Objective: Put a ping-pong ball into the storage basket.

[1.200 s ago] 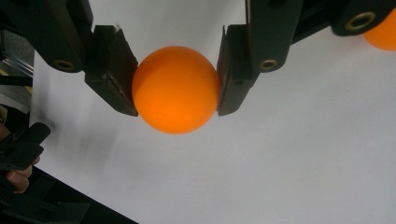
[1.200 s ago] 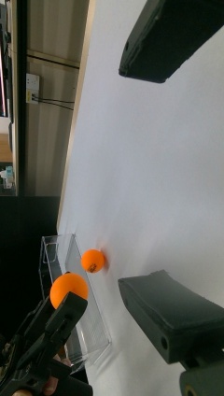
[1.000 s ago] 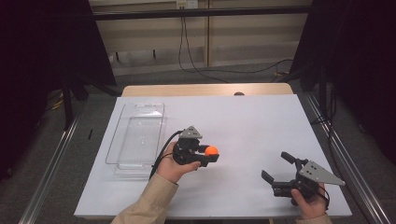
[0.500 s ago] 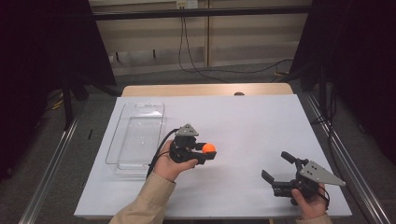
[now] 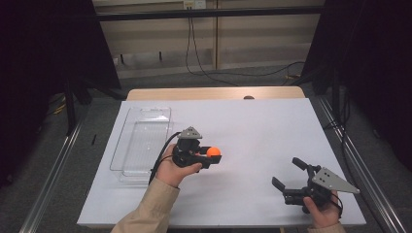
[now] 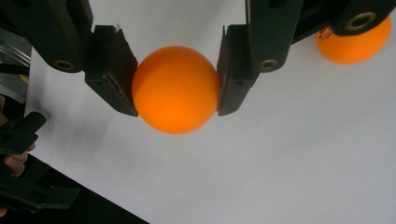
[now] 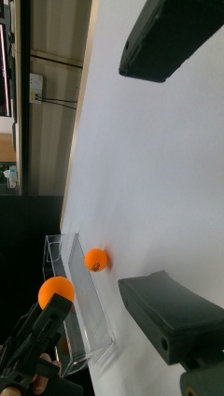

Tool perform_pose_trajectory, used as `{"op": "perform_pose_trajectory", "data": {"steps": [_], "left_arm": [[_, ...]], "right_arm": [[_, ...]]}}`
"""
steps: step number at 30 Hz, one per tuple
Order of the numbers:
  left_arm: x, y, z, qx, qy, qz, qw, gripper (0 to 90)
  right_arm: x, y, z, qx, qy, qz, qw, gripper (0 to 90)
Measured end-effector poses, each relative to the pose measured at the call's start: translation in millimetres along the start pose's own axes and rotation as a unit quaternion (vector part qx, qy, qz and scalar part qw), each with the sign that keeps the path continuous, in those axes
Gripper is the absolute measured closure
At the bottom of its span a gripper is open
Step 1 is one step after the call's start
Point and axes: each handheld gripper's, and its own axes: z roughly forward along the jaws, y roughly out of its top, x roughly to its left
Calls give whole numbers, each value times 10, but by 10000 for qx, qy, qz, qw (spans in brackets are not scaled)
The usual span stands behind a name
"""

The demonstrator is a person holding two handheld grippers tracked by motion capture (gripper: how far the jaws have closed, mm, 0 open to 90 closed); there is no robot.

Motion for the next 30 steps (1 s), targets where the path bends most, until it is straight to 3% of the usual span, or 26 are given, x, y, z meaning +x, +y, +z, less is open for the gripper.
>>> {"op": "perform_pose_trajectory", "data": {"steps": [30], "left_arm": [[104, 10, -136, -40, 127, -183, 9997, 509]], "right_arm": [[6, 3, 1, -19, 30, 0, 10000, 6]]}}
